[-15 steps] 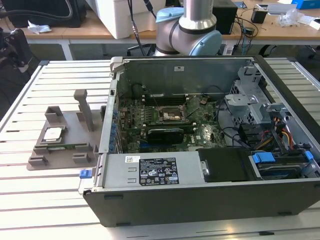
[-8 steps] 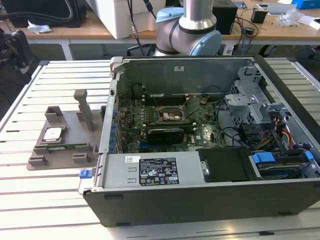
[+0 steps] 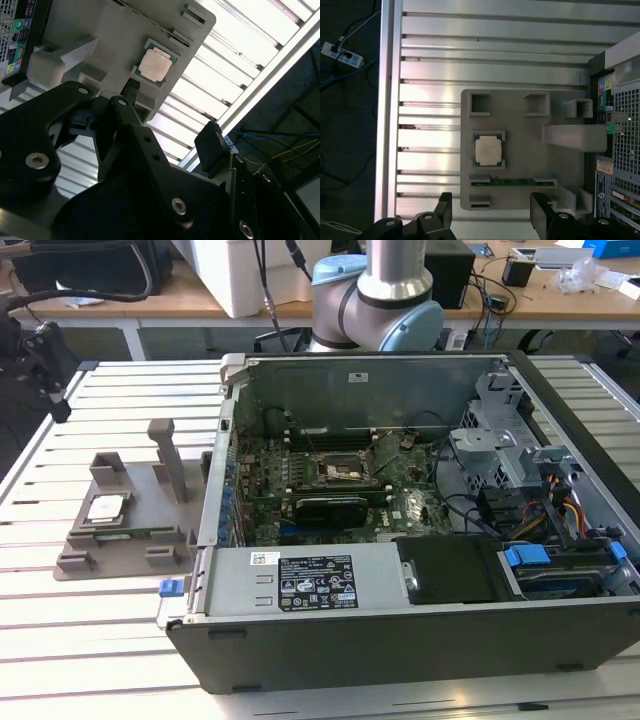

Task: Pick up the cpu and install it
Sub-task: 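Pick up the cpu and move it towards the insertion slot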

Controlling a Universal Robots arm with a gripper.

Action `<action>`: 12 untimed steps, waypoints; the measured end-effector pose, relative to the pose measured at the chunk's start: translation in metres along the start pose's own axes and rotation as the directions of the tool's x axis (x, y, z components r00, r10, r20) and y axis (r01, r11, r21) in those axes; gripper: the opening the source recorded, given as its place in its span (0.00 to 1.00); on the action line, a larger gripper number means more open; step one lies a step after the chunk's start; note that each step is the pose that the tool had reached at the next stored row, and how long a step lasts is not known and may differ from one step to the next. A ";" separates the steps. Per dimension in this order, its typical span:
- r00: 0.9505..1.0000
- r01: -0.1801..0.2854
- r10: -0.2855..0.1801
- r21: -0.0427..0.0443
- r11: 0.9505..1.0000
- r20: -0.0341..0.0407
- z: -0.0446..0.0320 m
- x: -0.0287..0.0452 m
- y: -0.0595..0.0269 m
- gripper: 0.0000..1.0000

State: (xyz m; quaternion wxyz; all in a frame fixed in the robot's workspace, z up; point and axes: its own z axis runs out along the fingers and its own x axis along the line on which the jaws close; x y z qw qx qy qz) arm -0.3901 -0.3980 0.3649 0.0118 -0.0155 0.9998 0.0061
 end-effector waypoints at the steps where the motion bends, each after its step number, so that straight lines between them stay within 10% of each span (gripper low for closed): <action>1: 1.000 0.000 0.000 0.000 1.000 0.000 0.0029 0.0000 0.0000 0.72; 12: 1.000 0.000 0.000 0.000 1.000 -0.002 0.0281 0.0006 -0.0003 0.72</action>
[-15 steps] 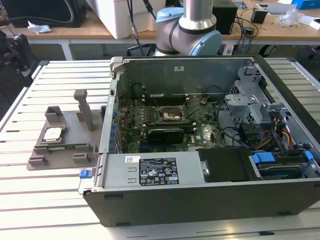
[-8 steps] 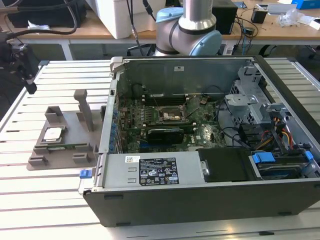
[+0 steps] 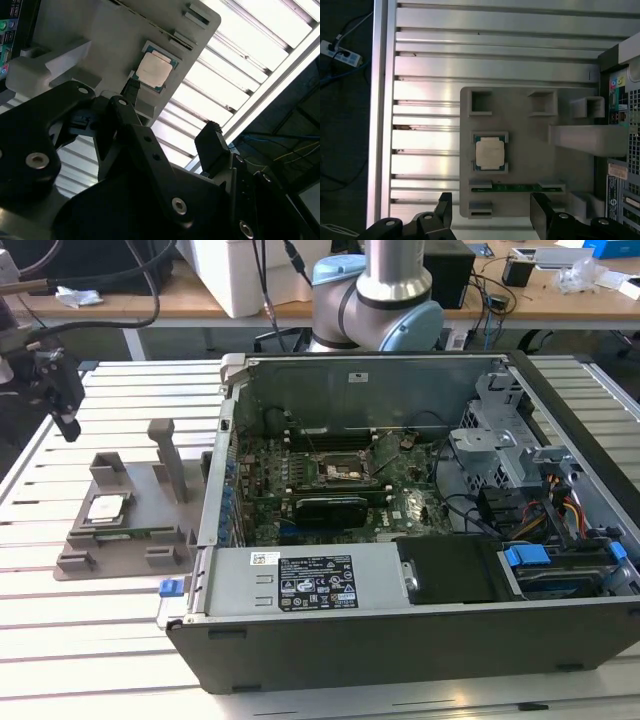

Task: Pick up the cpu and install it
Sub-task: 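Pick up the cpu and move it towards the insertion slot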

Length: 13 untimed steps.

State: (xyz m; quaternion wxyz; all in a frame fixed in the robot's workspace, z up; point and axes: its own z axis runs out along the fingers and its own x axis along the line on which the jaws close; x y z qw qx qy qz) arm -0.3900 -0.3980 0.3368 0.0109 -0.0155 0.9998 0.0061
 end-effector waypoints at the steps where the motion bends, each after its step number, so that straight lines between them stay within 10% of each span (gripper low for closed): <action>1: 1.000 0.000 0.000 0.000 1.000 0.000 0.0028 0.0001 0.0000 0.72; 13: 1.000 0.000 0.000 0.000 1.000 -0.001 0.0298 0.0007 -0.0003 0.72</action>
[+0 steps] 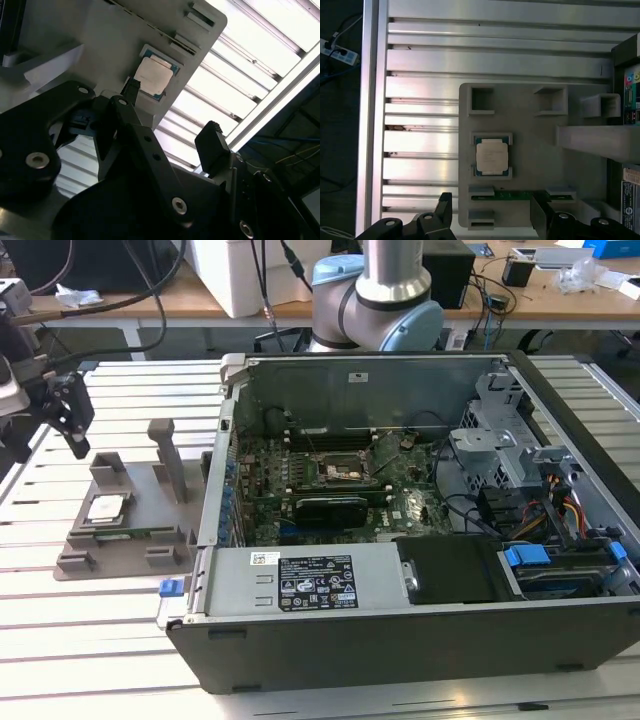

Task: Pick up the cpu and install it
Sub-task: 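Pick up the cpu and move it towards the insertion slot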

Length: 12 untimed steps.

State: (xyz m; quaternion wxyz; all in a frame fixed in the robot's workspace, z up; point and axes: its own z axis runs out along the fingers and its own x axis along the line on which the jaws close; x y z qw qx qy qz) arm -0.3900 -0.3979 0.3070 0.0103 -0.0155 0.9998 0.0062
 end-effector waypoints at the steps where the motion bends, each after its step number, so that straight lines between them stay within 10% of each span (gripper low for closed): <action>1: 1.000 0.000 0.000 0.000 1.000 0.000 0.0030 0.0000 -0.0001 0.72; 12: 1.000 0.000 0.000 0.000 1.000 -0.001 0.0222 0.0004 -0.0002 0.72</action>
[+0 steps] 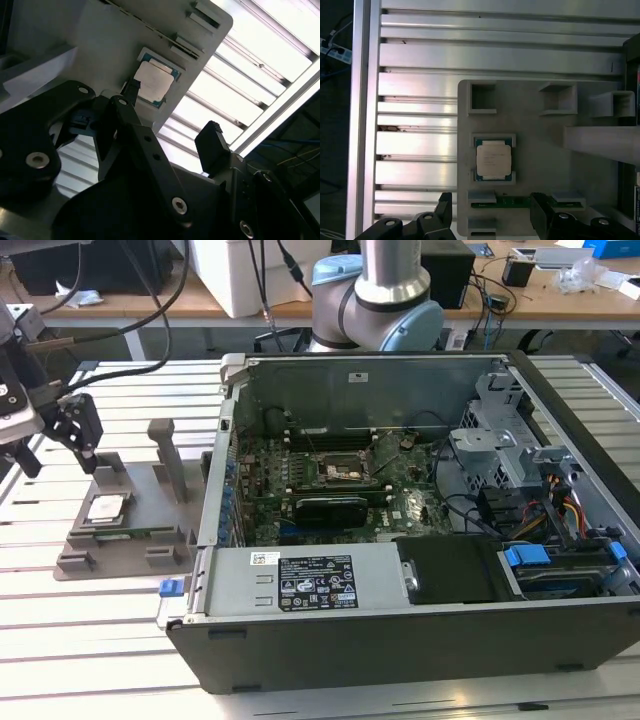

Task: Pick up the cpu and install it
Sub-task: 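Pick up the cpu and move it towards the insertion slot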

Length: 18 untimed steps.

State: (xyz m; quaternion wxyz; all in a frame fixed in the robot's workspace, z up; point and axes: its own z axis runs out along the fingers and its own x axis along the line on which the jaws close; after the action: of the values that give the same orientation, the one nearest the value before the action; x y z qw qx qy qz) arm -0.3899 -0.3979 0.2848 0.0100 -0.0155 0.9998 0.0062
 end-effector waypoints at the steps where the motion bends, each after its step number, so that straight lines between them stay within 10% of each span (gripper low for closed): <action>1: 1.000 0.000 0.000 0.000 1.000 0.000 0.0012 0.0000 0.0000 0.72; 18: 1.000 0.000 0.000 0.000 1.000 0.000 0.0252 0.0005 -0.0003 0.72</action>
State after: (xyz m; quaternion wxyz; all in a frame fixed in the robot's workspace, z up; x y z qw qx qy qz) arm -0.3899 -0.3979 0.2596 0.0100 -0.0155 0.9998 0.0062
